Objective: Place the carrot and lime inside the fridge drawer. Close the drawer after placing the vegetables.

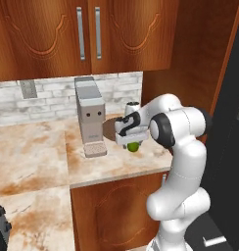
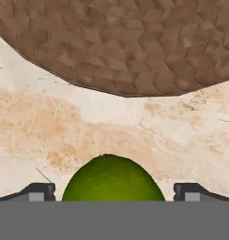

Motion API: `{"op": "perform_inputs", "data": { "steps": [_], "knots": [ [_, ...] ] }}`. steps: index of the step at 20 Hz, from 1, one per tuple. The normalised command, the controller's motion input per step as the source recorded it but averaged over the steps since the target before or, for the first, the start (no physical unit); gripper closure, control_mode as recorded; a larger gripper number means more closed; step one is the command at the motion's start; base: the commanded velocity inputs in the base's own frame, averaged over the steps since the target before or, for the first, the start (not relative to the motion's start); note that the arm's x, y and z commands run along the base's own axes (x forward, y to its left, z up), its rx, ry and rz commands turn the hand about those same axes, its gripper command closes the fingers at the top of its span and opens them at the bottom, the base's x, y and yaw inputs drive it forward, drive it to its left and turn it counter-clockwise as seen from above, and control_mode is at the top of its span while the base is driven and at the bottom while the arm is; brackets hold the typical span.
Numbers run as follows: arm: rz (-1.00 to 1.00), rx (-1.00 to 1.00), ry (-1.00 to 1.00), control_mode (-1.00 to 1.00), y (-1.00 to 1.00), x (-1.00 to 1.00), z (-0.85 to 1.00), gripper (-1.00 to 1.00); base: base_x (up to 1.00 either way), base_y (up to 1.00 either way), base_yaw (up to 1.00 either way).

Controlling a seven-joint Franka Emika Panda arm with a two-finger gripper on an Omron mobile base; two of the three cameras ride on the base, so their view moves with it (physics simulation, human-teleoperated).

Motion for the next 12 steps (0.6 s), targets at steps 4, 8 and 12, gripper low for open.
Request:
{"op": "perform_inputs", "data": {
  "steps": [4,8,12],
  "knots": [
    [0.0,0.0,0.0,-1.0,-0.04,-0.29,-0.31,-1.0,0.0,0.0,0.0],
    [0.0,-0.02,0.0,-1.0,0.0,-0.28,-0.34,1.0,0.0,0.0,0.0],
    [0.0,-0.02,0.0,-1.0,0.0,-0.29,-0.39,1.0,0.0,0.0,0.0]
  ]
}}
